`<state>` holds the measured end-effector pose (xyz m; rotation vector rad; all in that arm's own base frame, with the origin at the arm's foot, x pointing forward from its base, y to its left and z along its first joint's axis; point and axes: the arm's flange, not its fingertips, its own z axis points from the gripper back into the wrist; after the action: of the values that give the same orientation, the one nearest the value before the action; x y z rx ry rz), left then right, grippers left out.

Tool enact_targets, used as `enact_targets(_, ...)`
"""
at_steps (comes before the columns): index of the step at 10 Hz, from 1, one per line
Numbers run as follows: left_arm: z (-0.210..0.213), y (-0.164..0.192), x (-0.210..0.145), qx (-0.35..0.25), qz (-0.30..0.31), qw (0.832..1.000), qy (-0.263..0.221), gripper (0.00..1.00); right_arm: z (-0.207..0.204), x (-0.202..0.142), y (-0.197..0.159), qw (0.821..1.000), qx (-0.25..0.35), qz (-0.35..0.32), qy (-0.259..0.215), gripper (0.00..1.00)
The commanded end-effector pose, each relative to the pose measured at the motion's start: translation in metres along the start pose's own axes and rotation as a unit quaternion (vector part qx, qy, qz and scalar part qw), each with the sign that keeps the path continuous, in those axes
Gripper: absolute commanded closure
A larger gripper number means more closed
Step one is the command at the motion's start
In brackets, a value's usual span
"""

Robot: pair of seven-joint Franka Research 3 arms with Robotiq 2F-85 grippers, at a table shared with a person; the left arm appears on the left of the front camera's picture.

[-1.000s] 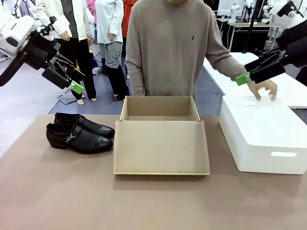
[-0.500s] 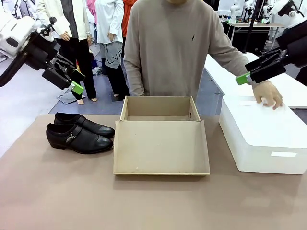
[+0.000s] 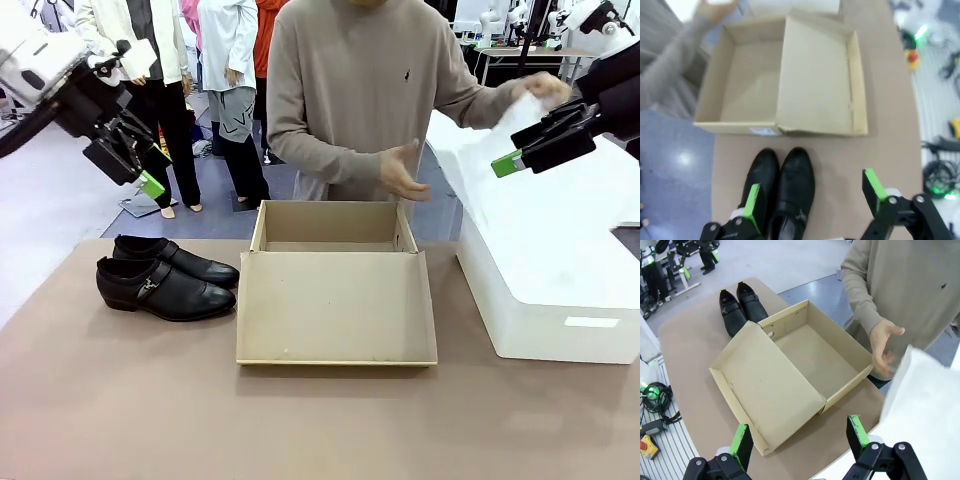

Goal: Pack the shoes into the box.
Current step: Place one shoe of the Shoes into the Shoes Box.

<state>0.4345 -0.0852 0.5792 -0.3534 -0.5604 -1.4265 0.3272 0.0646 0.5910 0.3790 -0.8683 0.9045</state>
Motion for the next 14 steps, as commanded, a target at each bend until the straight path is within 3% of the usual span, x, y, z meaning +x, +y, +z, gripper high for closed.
enact_targets(1, 0.015, 0.038, 0.011, -0.033, -0.029, 0.996, 0.075, 0.0, -0.001, 0.0, 0.0, 1.0, 0.005, 0.0, -0.006, 0.0)
enact_targets(3, 0.019, 0.076, 0.008, -0.063, -0.036, 0.988, 0.136, 0.0, -0.001, 0.0, 0.0, 1.0, 0.005, 0.0, -0.006, 0.0)
enact_targets(7, -0.01, 0.138, -0.006, -0.028, -0.031, 0.97, 0.241, 0.0, -0.001, 0.0, 0.0, 1.0, 0.005, 0.0, -0.006, 0.0)
enact_targets(10, -0.034, 0.162, -0.02, -0.039, -0.037, 0.965, 0.259, 0.0, -0.001, 0.0, 0.0, 1.0, 0.005, 0.0, -0.006, 0.0)
enact_targets(14, -0.037, 0.156, -0.02, -0.039, -0.047, 0.967, 0.248, 0.0, -0.001, 0.0, 0.0, 1.0, 0.005, 0.0, -0.006, 0.0)
